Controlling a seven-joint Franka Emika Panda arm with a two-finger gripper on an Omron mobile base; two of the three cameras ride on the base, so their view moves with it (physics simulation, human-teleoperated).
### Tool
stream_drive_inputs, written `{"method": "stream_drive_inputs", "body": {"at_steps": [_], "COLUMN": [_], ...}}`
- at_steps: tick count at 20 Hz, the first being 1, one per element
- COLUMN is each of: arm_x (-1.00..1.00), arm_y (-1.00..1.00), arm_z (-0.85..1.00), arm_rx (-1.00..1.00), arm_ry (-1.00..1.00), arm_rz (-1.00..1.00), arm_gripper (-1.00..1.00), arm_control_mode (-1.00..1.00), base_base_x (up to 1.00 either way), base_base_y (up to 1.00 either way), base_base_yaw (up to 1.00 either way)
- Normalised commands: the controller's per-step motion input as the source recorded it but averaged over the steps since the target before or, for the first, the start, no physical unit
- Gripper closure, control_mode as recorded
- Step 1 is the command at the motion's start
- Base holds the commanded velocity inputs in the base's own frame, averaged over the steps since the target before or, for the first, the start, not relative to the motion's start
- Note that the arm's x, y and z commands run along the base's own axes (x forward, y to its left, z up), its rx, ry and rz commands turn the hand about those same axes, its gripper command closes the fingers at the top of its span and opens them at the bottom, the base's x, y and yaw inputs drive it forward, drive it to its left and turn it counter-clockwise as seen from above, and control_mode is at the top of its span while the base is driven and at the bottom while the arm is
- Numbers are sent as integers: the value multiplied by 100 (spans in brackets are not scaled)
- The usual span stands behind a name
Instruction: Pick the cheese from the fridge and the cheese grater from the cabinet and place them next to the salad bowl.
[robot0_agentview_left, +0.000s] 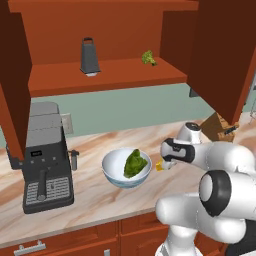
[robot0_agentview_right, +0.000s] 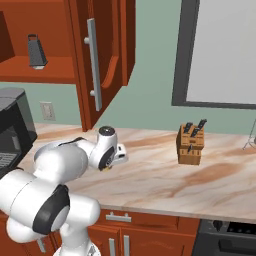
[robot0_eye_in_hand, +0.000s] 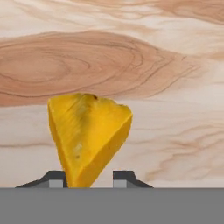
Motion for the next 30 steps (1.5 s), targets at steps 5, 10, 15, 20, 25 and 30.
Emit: {"method": "stream_drive_inputs", "body": {"at_steps": [5,10,15,20,25,30], "arm_x": [1,-31,-38,-16,-19,-9], "arm_y": [9,16,23,24,17,24], "arm_z": [-46,-17,-21,-24,16,6], "arm_rx": [-2,-1,0,0,0,0], "arm_ry": [-1,-10,-6,0,-6,-2], "arm_rz": [4,3,2,1,0,0], "arm_gripper": [-100,-100,-100,-100,-100,-100], "arm_control_mode": [-100,-100,-100,-100,-100,-100], "base_base_x": [0,0,0,0,0,0], "base_base_y": [0,0,0,0,0,0], "base_base_yaw": [0,0,0,0,0,0]}}
